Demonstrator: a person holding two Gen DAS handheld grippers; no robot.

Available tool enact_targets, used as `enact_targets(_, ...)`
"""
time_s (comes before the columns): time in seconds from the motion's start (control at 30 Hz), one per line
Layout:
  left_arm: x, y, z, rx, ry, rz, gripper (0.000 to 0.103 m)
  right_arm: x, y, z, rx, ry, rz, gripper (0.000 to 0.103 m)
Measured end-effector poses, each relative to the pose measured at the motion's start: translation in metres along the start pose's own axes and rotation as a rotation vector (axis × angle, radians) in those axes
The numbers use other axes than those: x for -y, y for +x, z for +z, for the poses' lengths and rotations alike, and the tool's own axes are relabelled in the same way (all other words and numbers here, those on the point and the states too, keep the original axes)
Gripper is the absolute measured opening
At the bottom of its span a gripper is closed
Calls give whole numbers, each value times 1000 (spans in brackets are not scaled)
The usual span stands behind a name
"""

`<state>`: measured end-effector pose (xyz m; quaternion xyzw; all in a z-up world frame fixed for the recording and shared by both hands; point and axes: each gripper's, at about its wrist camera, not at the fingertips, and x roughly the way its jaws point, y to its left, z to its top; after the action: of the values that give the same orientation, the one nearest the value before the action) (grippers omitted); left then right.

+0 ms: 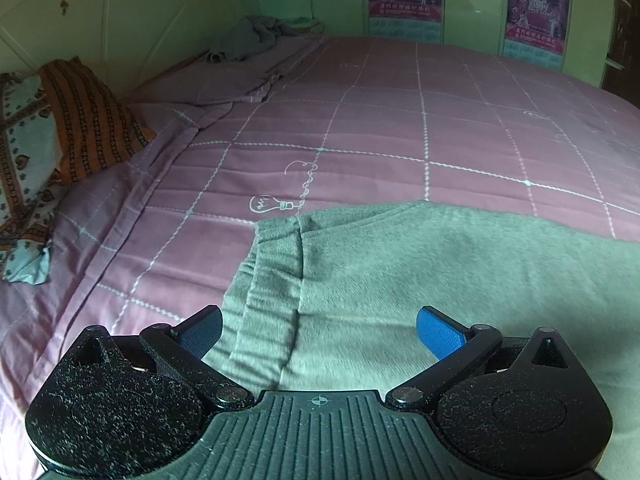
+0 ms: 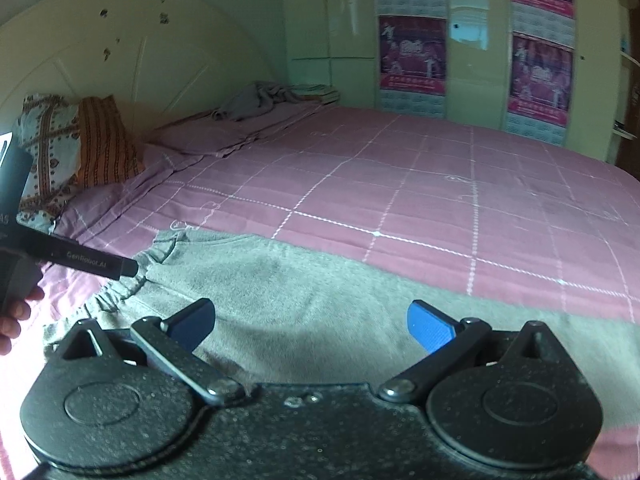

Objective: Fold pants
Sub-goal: 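Lower both tools onto the sweatpants waistband and close both grippers on it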

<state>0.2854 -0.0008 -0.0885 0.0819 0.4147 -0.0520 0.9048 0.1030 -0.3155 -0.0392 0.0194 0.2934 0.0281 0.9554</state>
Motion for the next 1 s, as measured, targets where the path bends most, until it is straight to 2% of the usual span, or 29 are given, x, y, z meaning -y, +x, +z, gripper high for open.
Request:
enact_targets(0.17, -4, 37, 14, -29, -14, -19, 103, 6, 44, 7, -53, -31, 40, 100)
enact_targets(0.3, -12, 69, 21, -55, -36, 14, 103, 11, 81, 13, -91, -36, 75, 96)
enact_targets(0.43, -35, 95, 28, -62, -103, 46, 103, 17, 123, 22, -137, -49, 97, 83)
enact_targets(0.5, -48, 109, 30, -74, -137, 54, 103, 18, 143, 27, -152, -69, 96, 83)
enact_targets(0.67, -60, 148, 29, -150, -139, 21, 103, 19, 195, 41, -208, -101, 96, 83)
enact_targets(0.83, -65, 169, 21, -161, -160, -62, 101, 20, 238, 47, -265, -134, 85, 84)
enact_targets(0.93, -64, 170, 20, -150, -169, -83, 94, 19, 257, 44, -311, -173, 75, 83)
enact_targets(0.97, -63, 169, 20, -147, -165, -90, 89, 18, 261, 43, -320, -179, 83, 83)
enact_targets(1.0, -62, 168, 21, -144, -158, -98, 79, 16, 263, 42, -317, -186, 89, 82)
